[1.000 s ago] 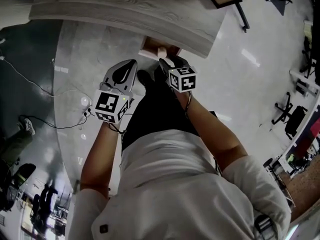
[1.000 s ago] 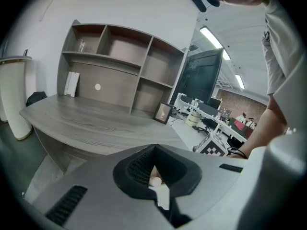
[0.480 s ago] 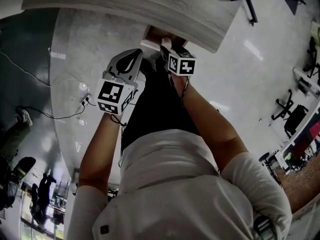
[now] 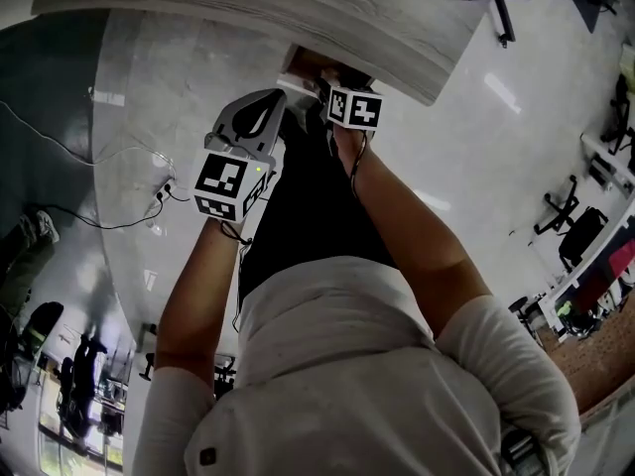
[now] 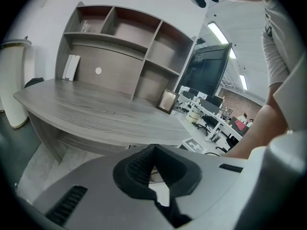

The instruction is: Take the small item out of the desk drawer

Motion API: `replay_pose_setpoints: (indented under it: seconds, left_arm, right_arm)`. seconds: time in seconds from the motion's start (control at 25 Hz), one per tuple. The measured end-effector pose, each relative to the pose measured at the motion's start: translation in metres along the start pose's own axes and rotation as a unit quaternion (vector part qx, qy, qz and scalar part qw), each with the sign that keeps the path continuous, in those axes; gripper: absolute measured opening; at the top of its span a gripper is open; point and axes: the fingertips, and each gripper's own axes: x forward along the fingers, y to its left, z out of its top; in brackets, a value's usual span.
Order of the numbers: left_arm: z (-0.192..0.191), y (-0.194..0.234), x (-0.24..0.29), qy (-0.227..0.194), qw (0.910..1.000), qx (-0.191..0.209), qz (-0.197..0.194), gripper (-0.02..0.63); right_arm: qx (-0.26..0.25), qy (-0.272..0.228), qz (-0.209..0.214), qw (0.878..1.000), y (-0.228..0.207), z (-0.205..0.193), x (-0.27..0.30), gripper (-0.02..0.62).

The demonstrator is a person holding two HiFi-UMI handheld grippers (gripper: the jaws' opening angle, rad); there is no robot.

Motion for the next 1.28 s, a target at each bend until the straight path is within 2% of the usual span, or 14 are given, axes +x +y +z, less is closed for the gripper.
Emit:
replay_pose_setpoints:
  seconds: [0.28,0.48,0.88,1.28]
  left_arm:
    - [-0.004,0.012,0.003,-0.002,0.9998,-0.018,0.011,0.011]
    - [-0.007,0.012,0.001,0.000,0.9996,-0.023,0.014,0.011]
    - [0.004,0.006,-0.015,-0.012,0.9996,-0.016,0.021,0.011]
    - [0.028,-0.013,-0.058,-0.039,0.9988,-0.008,0.030,0.011]
  right_arm:
    - [-0.007,0.028,-0.033,0.999,-0.008,-0.004,0.013,0.244]
    - [-0.019,0.041,-0.042,0.998,-0.010,-0.006,0.013,0.205]
    - [-0.045,0.025,-0.018,0.999,0.000,0.001,-0.013,0.179]
    - [-0.109,-0.023,0.025,0.993,0.045,0.014,-0.083,0.176]
